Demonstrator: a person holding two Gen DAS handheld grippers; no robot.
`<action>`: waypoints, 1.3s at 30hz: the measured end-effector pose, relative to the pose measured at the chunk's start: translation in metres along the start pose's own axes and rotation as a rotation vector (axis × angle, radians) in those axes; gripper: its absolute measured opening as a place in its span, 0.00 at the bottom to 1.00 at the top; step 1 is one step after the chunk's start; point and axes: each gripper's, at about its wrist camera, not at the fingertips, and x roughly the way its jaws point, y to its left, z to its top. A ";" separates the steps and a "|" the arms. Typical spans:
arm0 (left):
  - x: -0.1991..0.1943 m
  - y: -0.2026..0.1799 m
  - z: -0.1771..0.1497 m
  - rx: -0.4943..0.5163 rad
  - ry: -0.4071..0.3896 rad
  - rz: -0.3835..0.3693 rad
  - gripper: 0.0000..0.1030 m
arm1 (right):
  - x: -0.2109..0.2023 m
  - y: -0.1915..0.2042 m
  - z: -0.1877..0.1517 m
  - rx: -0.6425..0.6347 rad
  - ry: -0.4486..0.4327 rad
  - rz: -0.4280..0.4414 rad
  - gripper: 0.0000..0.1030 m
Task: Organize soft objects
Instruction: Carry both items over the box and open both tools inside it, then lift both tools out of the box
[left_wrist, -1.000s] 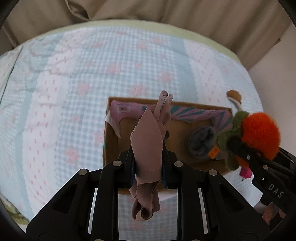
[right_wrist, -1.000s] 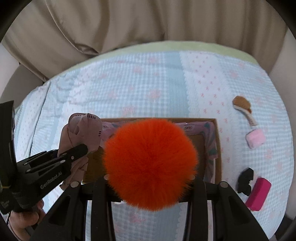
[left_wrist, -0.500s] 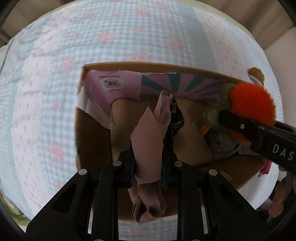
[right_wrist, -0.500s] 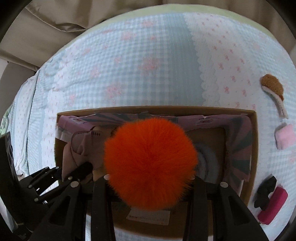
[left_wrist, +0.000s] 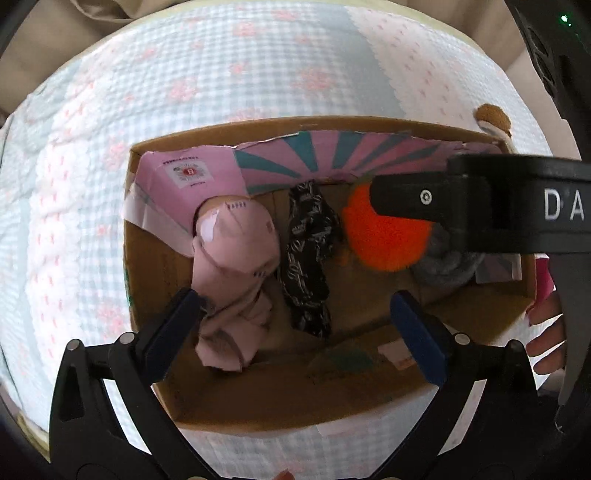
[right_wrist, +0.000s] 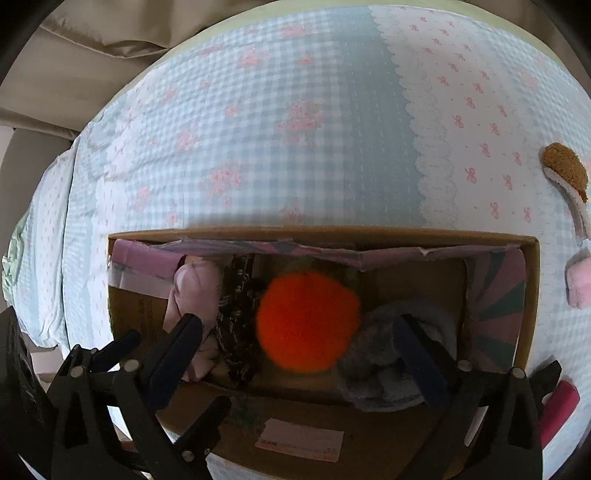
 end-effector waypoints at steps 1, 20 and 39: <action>-0.002 -0.001 -0.002 -0.003 -0.001 -0.009 1.00 | -0.001 0.001 -0.001 0.000 -0.003 -0.003 1.00; -0.084 0.014 -0.026 -0.038 -0.119 0.000 1.00 | -0.076 0.032 -0.038 -0.059 -0.154 -0.040 1.00; -0.224 0.004 -0.097 -0.058 -0.327 0.024 1.00 | -0.227 0.062 -0.142 -0.050 -0.424 -0.096 1.00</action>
